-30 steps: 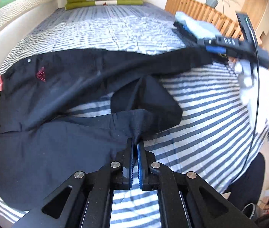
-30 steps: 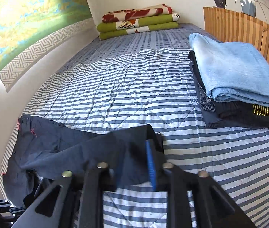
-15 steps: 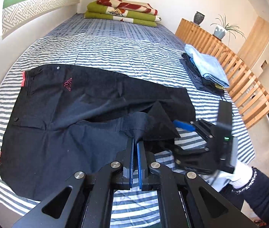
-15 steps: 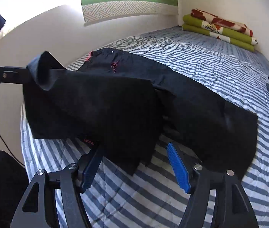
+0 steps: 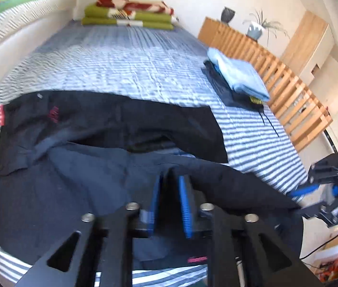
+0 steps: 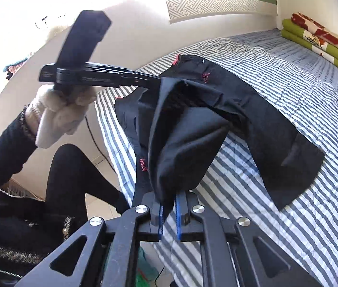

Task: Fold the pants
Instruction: 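Grasp a pant leg with the right gripper and straighten it on the bed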

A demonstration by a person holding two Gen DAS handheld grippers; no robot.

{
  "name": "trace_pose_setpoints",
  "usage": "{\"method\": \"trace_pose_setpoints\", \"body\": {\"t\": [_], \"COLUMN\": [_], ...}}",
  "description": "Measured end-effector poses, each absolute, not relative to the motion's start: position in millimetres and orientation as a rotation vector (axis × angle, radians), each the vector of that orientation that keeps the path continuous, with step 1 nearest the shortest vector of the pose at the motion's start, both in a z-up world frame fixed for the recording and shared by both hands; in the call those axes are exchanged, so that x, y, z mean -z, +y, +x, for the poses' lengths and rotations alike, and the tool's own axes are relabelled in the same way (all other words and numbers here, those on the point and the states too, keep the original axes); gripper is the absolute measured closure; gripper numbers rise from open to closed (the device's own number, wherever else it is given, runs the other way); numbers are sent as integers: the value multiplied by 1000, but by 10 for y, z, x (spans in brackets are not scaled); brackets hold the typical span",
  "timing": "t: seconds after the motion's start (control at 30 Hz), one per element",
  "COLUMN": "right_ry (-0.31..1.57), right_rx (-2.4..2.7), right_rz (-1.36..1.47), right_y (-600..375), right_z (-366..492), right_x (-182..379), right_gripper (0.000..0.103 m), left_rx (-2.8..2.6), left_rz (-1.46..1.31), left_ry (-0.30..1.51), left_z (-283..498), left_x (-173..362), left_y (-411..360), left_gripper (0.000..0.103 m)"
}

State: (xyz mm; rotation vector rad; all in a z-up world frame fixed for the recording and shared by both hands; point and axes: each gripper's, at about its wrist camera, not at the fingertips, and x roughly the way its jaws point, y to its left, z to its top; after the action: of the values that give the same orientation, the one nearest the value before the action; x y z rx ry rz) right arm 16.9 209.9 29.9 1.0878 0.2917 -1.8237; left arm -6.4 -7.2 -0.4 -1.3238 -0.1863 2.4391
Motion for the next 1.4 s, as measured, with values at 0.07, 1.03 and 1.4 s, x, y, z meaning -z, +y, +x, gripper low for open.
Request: {"method": "trace_pose_setpoints", "body": {"t": [0.07, 1.03, 1.4], "right_ry": [301, 118, 269], "right_rx": [1893, 1934, 1984], "right_rz": [1123, 1392, 1421], "right_y": [2316, 2318, 2044], "right_z": [200, 411, 372], "right_x": [-275, 1058, 1140], "right_gripper": [57, 45, 85], "left_rx": [-2415, -2920, -2911], "left_rz": [-1327, -1731, -1671], "left_ry": [-200, -1299, -1215], "left_z": [-63, 1186, 1002], "left_x": [113, 1424, 1301], "left_y": [16, -3616, -3448], "left_gripper": [72, 33, 82]}}
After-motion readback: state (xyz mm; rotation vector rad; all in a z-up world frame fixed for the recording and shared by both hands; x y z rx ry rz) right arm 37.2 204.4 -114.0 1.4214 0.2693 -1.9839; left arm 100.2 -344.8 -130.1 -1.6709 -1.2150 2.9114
